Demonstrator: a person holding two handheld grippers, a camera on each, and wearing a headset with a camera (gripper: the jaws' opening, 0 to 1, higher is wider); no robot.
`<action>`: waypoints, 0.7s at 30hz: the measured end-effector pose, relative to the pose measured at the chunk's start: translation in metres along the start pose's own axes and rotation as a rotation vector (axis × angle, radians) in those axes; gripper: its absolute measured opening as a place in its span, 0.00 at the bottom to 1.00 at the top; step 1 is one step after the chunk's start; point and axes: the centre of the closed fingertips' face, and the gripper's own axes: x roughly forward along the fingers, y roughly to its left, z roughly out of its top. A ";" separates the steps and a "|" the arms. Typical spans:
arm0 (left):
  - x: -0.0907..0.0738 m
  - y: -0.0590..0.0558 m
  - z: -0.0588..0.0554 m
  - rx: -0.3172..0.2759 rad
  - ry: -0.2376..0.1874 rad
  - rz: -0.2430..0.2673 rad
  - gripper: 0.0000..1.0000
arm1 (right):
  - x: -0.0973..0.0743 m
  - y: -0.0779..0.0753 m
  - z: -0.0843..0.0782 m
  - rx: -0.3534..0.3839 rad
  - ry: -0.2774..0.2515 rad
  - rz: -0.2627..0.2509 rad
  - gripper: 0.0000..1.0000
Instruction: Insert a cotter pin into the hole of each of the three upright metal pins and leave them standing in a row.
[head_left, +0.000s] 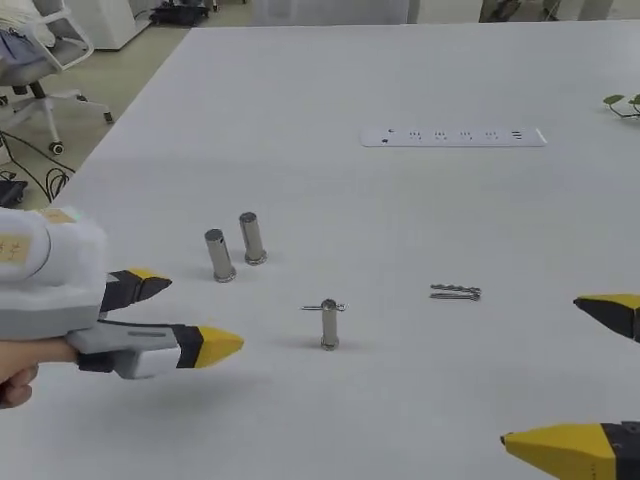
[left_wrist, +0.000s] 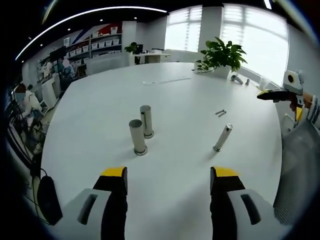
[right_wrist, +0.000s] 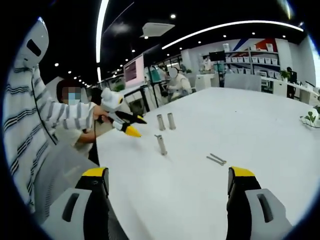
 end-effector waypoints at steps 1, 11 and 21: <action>0.003 0.003 0.000 0.003 0.002 0.006 0.65 | 0.000 0.000 -0.001 -0.002 0.004 -0.001 1.00; 0.016 0.018 0.012 0.026 0.015 0.023 0.58 | -0.001 -0.001 -0.007 0.009 0.018 -0.010 1.00; 0.033 0.029 0.020 0.048 0.028 0.054 0.44 | 0.000 -0.002 -0.006 0.019 0.009 -0.023 1.00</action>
